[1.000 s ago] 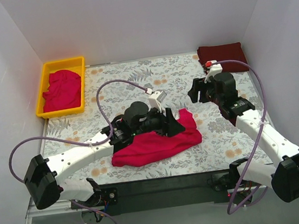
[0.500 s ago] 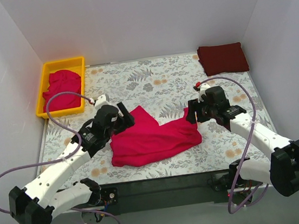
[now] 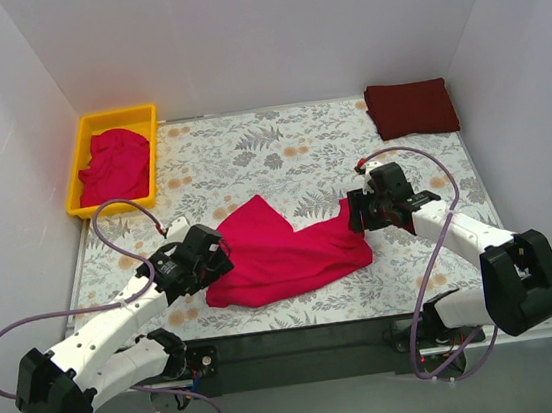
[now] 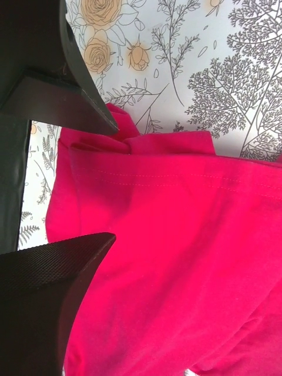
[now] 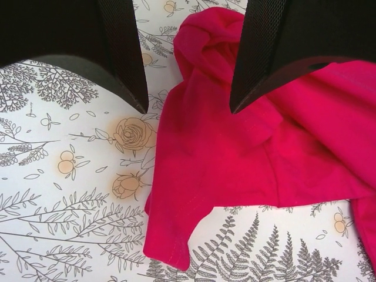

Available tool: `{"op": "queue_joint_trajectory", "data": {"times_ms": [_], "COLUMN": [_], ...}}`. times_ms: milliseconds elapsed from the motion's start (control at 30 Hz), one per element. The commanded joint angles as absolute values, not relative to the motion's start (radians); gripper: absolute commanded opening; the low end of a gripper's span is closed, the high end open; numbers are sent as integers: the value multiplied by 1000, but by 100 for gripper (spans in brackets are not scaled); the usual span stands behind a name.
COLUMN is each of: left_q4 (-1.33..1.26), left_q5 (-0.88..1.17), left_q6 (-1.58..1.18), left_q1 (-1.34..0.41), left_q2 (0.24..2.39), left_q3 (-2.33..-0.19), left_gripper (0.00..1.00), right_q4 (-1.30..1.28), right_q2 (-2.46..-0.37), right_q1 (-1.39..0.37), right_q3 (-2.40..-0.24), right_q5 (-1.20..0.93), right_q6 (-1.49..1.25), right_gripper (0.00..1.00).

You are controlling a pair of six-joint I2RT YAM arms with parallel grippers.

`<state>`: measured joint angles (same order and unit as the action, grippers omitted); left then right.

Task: Fold and stack the t-shirts
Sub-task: Flatten the tshirt out

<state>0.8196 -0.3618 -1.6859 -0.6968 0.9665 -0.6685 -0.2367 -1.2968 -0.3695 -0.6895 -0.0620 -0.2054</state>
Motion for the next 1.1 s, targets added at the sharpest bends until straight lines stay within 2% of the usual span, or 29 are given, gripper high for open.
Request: {"op": "queue_joint_trajectory", "data": {"times_ms": [0,400,700,867,1067], "left_q4": [842,956,922,943,1026], "left_q5": [-359,-354,-345,-340,-399], "left_q6": [-1738,-1896,-1916,-1936,-1974], "left_q1": [-699,-698,-698,-698,-698], "left_q2": [953,949,966,963,948], "left_q3": [-675,-692,-704,-730,-770], "left_gripper": [66,54,45,44,48], "right_q4": [-213,-189,-175,-167,-164], "right_q2": [-1293,-1285,-1282,-1284,-1276], "right_q1": [-370,-371,-371,-370,-371], "right_q3": [-693,-670,-653,-646,-643], "right_q5": [-35,-52,-57,-63,-69], "right_q6": [-198,-204,-207,-207,-209], "right_gripper": [63,63,63,63,63]}}
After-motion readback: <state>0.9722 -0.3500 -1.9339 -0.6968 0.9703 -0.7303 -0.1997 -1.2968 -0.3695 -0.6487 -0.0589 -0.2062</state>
